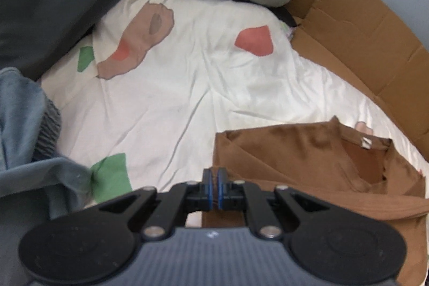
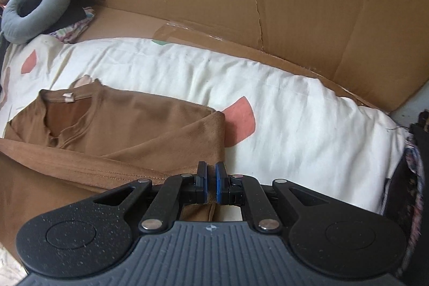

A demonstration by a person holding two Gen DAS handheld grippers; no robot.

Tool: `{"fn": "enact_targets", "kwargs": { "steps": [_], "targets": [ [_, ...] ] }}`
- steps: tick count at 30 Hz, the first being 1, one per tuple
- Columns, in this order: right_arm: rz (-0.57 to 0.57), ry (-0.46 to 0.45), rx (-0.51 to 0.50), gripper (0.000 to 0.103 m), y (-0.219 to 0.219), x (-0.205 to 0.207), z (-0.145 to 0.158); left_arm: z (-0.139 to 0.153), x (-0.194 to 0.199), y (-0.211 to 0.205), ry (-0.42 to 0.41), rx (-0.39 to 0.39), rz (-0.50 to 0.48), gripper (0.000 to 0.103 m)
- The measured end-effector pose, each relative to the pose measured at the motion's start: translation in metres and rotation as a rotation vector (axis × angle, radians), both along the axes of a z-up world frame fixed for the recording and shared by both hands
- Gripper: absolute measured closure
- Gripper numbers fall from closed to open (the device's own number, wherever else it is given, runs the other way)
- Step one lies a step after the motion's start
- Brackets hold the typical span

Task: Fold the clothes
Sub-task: 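Lift the brown shirt hem with both grippers and lay it over toward the collar, then open both grippers to release the folded hem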

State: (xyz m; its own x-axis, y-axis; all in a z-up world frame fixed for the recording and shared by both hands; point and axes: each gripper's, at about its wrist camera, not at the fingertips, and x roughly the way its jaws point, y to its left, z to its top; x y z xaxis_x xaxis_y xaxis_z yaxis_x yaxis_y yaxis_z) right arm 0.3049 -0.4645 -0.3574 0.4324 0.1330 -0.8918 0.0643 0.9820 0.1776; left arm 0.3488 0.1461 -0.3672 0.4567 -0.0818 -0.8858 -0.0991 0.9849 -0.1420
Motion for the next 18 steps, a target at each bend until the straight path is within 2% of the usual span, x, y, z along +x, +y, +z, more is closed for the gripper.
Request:
{"fn": "enact_targets", "kwargs": {
  "steps": [5,10,15,16,17,18],
  "targets": [
    [-0.007,-0.02,-0.004,0.098,-0.002,0.008,-0.017,-0.021,0.005,-0.002,-0.017,-0.001,-0.018,0.099],
    [-0.049,-0.098,0.013,0.096,-0.005,0.006,-0.025,-0.034,0.001,0.005,-0.051,-0.037,0.034,0.098],
    [-0.097,-0.198,0.026,0.094,-0.011,-0.008,-0.011,-0.02,-0.016,0.008,-0.141,-0.031,0.096,0.091],
    [-0.103,-0.21,0.04,0.091,-0.013,-0.01,-0.007,-0.015,-0.02,0.008,-0.155,-0.026,0.095,0.089],
    [-0.107,-0.22,0.051,0.087,-0.014,-0.012,-0.003,-0.01,-0.024,0.008,-0.169,-0.02,0.093,0.081],
    [-0.107,-0.227,0.058,0.076,-0.015,-0.013,0.001,-0.009,-0.027,0.006,-0.174,-0.014,0.085,0.077]
  ]
}}
